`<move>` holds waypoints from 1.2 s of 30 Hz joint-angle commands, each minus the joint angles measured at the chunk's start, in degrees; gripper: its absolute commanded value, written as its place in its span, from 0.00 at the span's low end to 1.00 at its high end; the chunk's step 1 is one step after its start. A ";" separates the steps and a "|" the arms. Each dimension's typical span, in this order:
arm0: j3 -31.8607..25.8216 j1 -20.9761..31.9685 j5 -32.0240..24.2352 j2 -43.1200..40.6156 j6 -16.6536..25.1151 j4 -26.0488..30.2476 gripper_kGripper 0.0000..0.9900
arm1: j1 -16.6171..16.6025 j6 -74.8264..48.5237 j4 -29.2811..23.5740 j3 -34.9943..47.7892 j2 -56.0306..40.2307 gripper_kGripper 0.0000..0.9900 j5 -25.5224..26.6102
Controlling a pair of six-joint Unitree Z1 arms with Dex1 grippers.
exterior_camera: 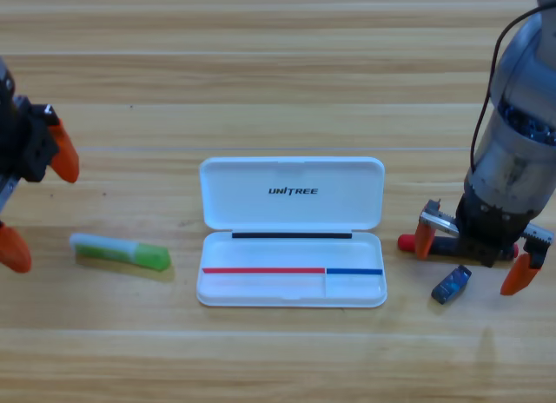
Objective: Clean up eraser and pencils
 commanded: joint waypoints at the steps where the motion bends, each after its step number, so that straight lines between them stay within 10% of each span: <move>1: 1.18 0.97 -0.39 3.41 1.88 0.16 1.00 | -1.31 0.58 0.13 0.18 4.30 0.92 -0.47; 21: 4.08 2.46 1.98 8.33 2.93 -6.52 0.99 | -1.31 -0.30 -3.12 0.97 9.75 0.81 -0.73; 23: 4.70 2.55 1.98 8.42 2.93 -7.31 0.99 | -1.39 -0.65 -3.47 1.14 9.92 0.62 -0.56; 26: 5.58 2.73 1.90 8.51 2.93 -8.27 0.99 | -1.39 -1.88 -4.61 2.20 9.39 0.05 -0.21; 36: 6.19 3.08 1.90 9.38 3.02 -9.68 0.99 | -1.48 -4.26 -3.82 2.29 6.76 0.00 5.68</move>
